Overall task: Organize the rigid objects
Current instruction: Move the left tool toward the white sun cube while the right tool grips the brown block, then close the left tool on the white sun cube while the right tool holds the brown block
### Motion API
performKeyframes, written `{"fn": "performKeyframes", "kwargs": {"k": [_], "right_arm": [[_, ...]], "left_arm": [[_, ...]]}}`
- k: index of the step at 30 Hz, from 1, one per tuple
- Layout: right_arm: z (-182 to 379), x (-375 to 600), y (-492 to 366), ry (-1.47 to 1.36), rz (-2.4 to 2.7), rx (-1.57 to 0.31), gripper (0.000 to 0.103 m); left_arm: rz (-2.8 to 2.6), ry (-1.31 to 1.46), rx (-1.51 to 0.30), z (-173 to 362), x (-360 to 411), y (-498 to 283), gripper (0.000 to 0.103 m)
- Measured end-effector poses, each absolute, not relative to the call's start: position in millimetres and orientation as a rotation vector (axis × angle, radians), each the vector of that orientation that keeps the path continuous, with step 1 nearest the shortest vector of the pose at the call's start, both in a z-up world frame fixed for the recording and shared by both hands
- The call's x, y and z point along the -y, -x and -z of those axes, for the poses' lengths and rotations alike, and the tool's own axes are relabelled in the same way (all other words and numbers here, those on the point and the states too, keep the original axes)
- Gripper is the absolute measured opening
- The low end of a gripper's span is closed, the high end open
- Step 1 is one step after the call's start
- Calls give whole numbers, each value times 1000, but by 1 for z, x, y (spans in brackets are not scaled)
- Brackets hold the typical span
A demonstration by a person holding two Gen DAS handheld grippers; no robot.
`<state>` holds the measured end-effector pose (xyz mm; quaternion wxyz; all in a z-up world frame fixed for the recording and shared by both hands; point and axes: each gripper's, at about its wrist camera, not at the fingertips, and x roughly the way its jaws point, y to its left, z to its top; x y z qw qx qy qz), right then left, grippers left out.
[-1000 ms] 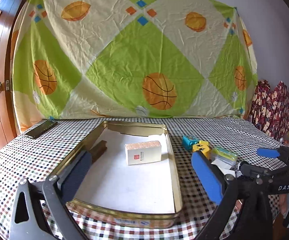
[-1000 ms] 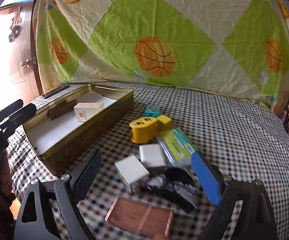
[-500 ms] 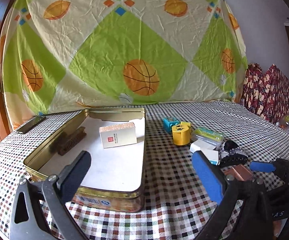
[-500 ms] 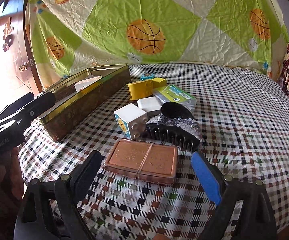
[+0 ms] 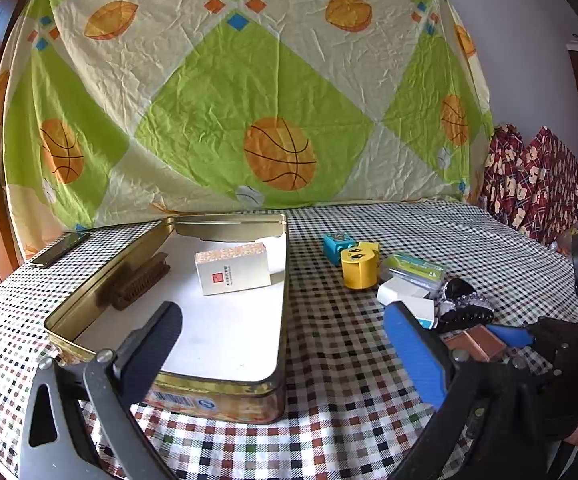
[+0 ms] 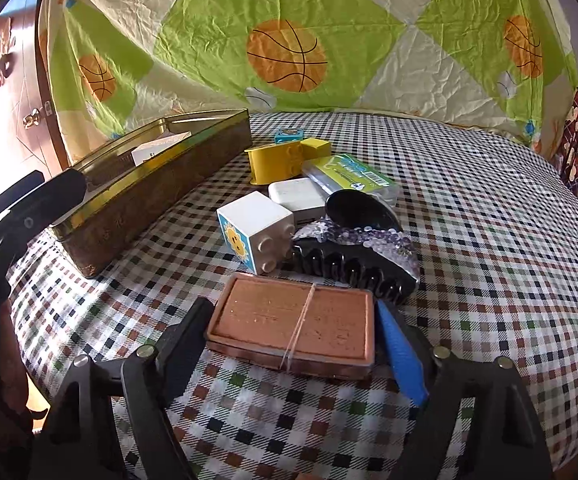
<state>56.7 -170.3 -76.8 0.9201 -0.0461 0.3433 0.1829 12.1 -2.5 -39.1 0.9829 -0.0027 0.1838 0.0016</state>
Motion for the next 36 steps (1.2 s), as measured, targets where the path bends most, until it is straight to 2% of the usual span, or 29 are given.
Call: {"fn": "performKeyframes", "kwargs": {"k": [4,13,22,29,31,33,36], "right_arm": [[74,176,-52,57,-410,-674,82],[44,198,-35,44,-331,-475,82],[32,234,-71,-3,-221,-478,82],[38,249,-92,-47,-208,-511,82],[41,251,-95,-60,-213,-521,82],[41,250,-95,-53,-215,-520,82],[42,247,-97,-44,-228,-533,82]], "left_arm": [[15,3,-369,37,8,-13,102],[64,-26,-380,30,27,-21,102],[188,-84,-519,40,67,-52,102],[251,-92,-663,52,88,-75,97],[264,-89,-714,58,91,-84,86],[270,-94,-761,64,94,-93,65],[270,-98,-794,69,95,-100,58]]}}
